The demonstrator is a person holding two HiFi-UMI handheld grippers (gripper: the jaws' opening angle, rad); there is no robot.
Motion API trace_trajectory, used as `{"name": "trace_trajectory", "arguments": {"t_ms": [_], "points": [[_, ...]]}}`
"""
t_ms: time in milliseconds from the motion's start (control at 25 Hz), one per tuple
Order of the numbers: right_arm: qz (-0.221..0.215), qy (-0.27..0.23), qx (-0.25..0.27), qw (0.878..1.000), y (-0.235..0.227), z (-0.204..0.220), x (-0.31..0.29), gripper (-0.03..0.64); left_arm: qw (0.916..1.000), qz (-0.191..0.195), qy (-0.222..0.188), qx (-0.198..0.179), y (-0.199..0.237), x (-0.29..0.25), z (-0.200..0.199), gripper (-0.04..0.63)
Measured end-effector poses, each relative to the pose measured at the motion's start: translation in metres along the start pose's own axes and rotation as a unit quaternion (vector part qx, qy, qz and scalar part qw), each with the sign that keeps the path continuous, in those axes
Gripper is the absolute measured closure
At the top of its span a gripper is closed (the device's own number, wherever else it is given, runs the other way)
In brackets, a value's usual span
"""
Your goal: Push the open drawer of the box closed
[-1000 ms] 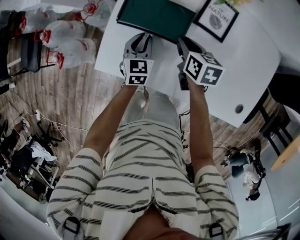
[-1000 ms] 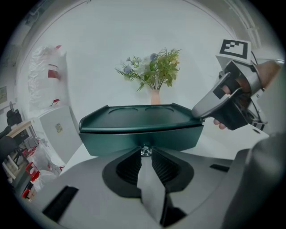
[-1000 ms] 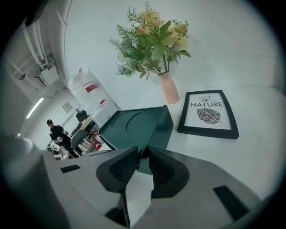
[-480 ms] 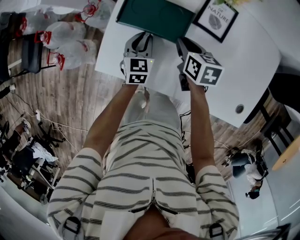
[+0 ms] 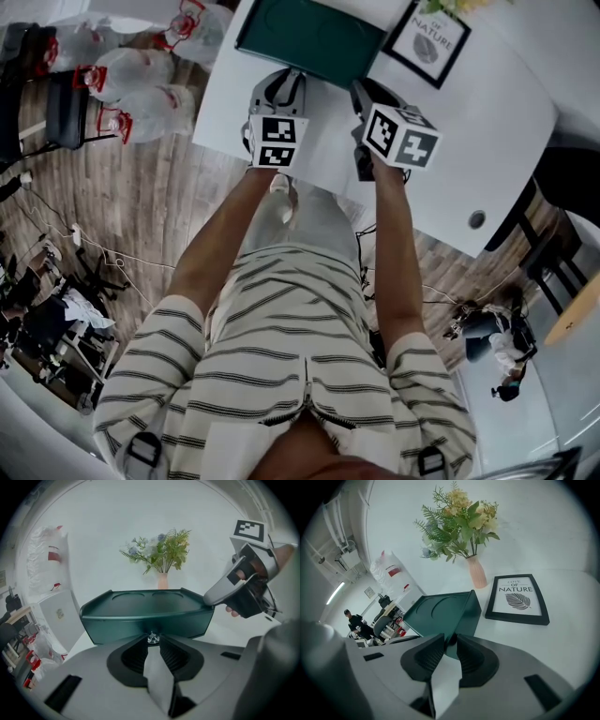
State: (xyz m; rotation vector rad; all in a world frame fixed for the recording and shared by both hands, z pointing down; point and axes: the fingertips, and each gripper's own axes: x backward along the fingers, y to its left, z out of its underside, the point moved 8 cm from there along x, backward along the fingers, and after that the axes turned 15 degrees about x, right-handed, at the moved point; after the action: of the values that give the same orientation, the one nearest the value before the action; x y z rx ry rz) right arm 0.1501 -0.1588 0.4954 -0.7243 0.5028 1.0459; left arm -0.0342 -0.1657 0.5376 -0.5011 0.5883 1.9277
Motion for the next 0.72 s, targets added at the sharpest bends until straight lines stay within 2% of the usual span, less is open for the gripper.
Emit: {"name": "trace_trajectory", "arguments": {"t_ms": [200, 400, 720], "points": [[-0.010, -0.010, -0.010, 1.000, 0.003, 0.009, 0.008, 0.512, 1.0000, 0.007, -0.004, 0.002, -0.001, 0.008, -0.006, 0.511], [0.008, -0.031, 0.004, 0.999, 0.015, 0.014, 0.032, 0.518, 0.9998, 0.014, -0.015, -0.007, -0.004, 0.030, -0.015, 0.511], [0.017, -0.083, 0.028, 0.996, 0.052, 0.013, 0.086, 0.548, 0.9985, 0.032, -0.045, 0.001, -0.019, 0.091, -0.037, 0.540]]}}
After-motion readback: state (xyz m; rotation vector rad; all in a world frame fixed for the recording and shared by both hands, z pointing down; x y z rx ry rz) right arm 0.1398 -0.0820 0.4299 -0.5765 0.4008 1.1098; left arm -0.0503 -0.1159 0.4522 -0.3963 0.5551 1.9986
